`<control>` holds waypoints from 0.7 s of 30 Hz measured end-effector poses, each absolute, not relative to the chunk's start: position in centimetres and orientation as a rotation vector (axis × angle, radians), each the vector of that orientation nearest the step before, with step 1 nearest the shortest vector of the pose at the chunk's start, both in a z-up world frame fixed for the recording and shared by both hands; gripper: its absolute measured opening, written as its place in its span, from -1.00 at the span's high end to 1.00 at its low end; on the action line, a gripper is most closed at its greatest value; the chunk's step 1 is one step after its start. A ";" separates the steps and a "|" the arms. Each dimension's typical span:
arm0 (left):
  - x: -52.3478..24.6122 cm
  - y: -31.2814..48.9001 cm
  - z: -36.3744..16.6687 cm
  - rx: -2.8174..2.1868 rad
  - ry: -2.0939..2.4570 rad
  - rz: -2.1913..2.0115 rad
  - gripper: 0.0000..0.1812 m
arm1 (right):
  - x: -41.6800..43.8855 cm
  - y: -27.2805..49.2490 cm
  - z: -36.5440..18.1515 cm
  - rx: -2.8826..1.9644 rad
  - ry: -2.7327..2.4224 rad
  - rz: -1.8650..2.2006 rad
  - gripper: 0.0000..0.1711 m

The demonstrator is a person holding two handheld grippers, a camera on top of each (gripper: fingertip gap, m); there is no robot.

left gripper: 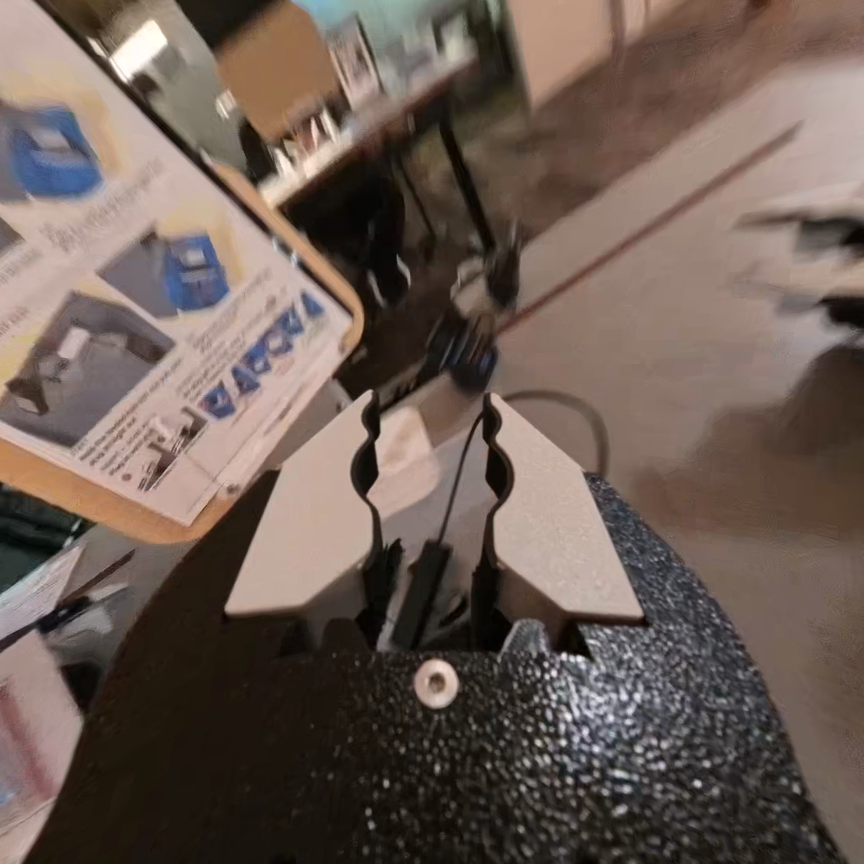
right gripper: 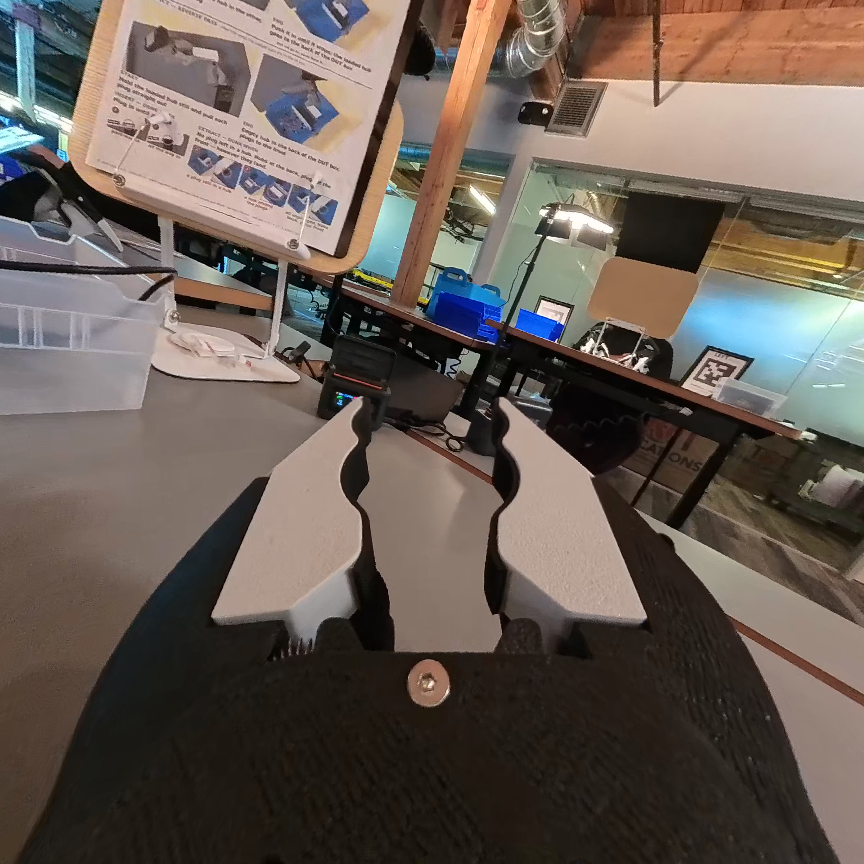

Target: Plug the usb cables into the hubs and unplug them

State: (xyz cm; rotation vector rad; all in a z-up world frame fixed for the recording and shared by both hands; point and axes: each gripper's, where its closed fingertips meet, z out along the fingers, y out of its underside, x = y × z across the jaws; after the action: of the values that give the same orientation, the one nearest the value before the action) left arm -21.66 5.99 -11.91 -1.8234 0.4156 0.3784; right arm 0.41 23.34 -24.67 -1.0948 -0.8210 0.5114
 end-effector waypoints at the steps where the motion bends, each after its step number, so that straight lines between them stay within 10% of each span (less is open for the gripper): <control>1: -23.6 7.0 -13.2 -1.869 0.460 0.407 0.59 | 0.3 23.3 -24.8 -1.095 -0.837 0.505 0.42; 10: -31.1 8.8 -31.2 -2.615 0.636 0.053 0.38 | 0.0 22.9 -25.4 -1.091 -0.887 0.476 0.47; 21: -33.7 9.6 -37.2 -2.855 0.559 -0.079 0.34 | -0.4 22.9 -25.8 -1.109 -0.911 0.489 0.49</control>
State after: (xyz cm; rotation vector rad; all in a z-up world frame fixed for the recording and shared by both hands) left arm -33.68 9.58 -37.23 -2.8550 0.5594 -0.0789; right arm -0.35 22.94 -25.84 -1.1088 -0.9106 0.4889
